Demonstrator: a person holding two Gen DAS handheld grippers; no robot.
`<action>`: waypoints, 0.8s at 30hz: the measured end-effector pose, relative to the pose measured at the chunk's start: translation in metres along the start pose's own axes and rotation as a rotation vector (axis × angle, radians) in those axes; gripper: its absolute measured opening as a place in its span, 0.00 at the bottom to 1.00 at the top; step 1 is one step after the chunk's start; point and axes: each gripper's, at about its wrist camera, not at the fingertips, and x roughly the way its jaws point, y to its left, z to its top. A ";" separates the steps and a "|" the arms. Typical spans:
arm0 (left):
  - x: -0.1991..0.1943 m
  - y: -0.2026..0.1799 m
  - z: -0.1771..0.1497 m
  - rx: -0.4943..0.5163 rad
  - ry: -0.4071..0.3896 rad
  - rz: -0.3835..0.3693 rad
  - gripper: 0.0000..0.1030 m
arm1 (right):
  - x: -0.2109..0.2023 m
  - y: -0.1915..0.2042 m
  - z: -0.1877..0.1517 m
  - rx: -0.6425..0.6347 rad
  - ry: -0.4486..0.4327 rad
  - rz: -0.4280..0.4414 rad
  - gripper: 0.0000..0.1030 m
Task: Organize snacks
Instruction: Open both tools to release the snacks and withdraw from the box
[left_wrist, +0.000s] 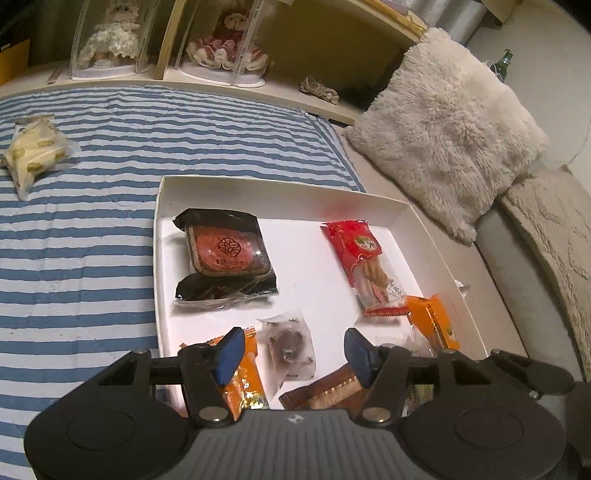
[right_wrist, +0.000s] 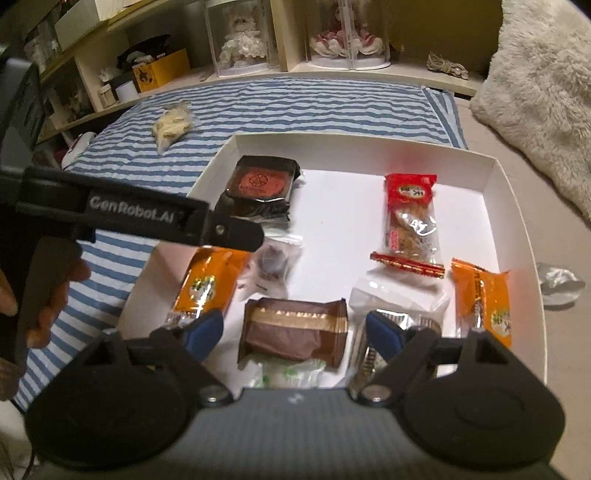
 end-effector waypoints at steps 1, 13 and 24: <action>-0.002 0.000 0.000 0.004 0.000 0.001 0.59 | -0.002 0.000 0.000 0.004 -0.001 0.000 0.90; -0.031 -0.005 -0.004 0.057 -0.017 0.033 0.79 | -0.035 -0.001 0.001 0.043 -0.024 0.004 0.99; -0.064 0.003 -0.009 0.068 -0.038 0.033 1.00 | -0.052 -0.001 -0.003 0.054 -0.046 -0.042 1.00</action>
